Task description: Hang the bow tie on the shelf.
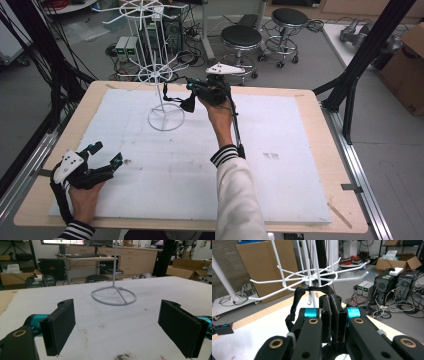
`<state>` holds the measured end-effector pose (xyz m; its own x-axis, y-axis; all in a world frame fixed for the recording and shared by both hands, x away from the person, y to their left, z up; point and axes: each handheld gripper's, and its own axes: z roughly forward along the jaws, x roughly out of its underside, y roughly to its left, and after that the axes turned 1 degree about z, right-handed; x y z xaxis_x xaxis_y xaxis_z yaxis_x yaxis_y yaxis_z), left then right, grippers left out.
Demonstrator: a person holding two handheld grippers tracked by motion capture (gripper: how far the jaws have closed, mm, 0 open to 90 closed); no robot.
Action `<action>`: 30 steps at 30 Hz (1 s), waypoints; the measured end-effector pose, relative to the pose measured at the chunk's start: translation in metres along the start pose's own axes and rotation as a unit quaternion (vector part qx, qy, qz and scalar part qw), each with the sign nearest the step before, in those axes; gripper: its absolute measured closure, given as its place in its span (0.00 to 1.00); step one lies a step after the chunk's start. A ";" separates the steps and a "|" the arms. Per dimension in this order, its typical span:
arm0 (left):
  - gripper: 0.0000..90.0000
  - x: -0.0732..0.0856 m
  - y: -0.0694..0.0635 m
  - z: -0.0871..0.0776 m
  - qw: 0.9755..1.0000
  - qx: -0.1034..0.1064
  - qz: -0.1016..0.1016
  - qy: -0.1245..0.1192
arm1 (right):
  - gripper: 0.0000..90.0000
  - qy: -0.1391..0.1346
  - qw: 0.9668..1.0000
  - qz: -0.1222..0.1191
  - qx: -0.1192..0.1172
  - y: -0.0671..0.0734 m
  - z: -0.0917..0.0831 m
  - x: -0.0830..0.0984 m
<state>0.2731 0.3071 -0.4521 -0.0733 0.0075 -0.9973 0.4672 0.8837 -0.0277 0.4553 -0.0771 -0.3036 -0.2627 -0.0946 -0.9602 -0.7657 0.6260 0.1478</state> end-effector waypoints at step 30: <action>0.16 0.000 0.000 0.000 1.000 0.001 -0.001 -0.001 | 0.96 0.073 0.997 -0.014 0.014 0.006 0.027 0.017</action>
<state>0.2727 0.3073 -0.4522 -0.0724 0.0041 -0.9974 0.4688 0.8828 -0.0304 0.4623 -0.0542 -0.3251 -0.3258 -0.2233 -0.9187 -0.7573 0.6433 0.1122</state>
